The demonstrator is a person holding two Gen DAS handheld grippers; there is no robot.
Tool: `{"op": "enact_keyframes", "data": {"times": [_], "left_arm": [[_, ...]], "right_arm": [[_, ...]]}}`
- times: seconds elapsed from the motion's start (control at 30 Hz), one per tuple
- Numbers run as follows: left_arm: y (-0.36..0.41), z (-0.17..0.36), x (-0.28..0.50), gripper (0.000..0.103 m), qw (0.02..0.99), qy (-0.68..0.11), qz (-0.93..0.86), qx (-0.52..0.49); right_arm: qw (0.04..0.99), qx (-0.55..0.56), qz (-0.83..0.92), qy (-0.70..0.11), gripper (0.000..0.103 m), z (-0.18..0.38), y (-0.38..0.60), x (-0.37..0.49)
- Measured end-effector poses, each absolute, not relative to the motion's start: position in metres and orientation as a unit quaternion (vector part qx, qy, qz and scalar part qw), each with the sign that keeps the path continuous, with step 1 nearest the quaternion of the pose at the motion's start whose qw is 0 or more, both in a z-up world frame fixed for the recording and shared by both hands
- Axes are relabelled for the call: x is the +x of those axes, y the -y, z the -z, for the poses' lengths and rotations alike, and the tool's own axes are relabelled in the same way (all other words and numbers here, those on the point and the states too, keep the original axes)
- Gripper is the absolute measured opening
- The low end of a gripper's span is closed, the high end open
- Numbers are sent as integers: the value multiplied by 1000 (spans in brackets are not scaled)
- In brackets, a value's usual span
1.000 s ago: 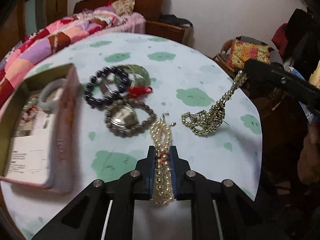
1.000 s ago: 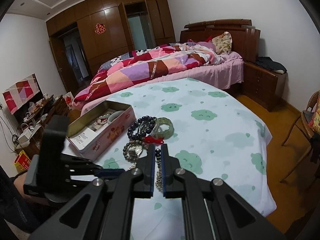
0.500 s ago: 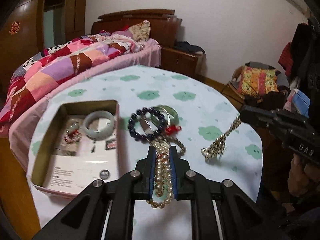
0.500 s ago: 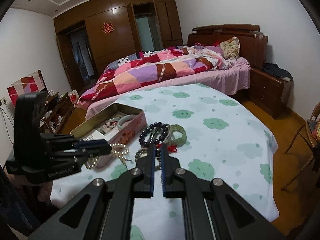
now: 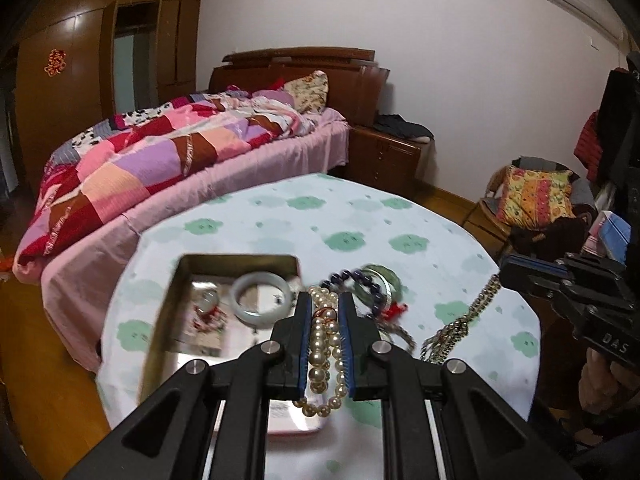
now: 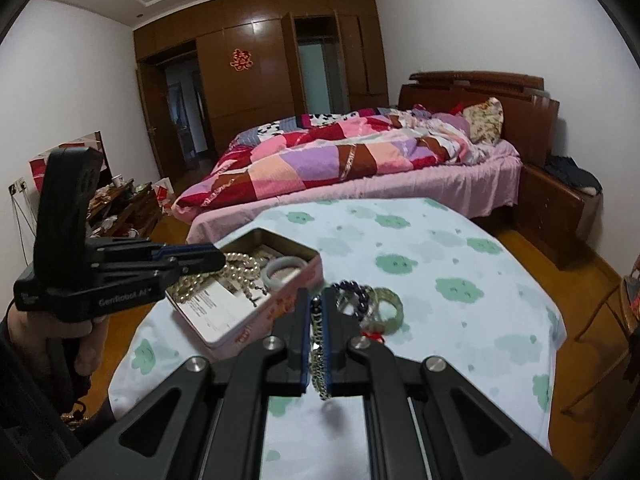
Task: Organize jewelry
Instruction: 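Carry the pearl necklace into the tin with the left gripper while the right brings the gold chain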
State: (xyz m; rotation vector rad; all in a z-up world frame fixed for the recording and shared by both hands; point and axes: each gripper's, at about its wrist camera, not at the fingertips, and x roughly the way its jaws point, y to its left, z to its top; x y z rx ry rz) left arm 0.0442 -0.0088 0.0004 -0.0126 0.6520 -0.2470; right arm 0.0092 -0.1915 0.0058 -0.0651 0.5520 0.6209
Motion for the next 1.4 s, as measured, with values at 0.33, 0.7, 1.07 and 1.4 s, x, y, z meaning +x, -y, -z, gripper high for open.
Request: {"op": "enact_keyframes", "data": {"times": [0.33, 0.7, 1.07, 1.4], "left_arm": [[-21, -7, 60, 12, 948, -308, 80, -6], [-52, 4, 83, 12, 946, -321, 41, -8], [-69, 22, 110, 12, 940, -342, 15, -4], [-73, 47, 127, 13, 929, -369, 6, -1]], "right_arm": [[909, -56, -329, -250, 7, -21, 158, 24], [902, -88, -355, -228, 7, -37, 104, 48], [890, -105, -358, -264, 7, -9, 66, 74], [880, -114, -345, -307, 7, 24, 53, 96]]}}
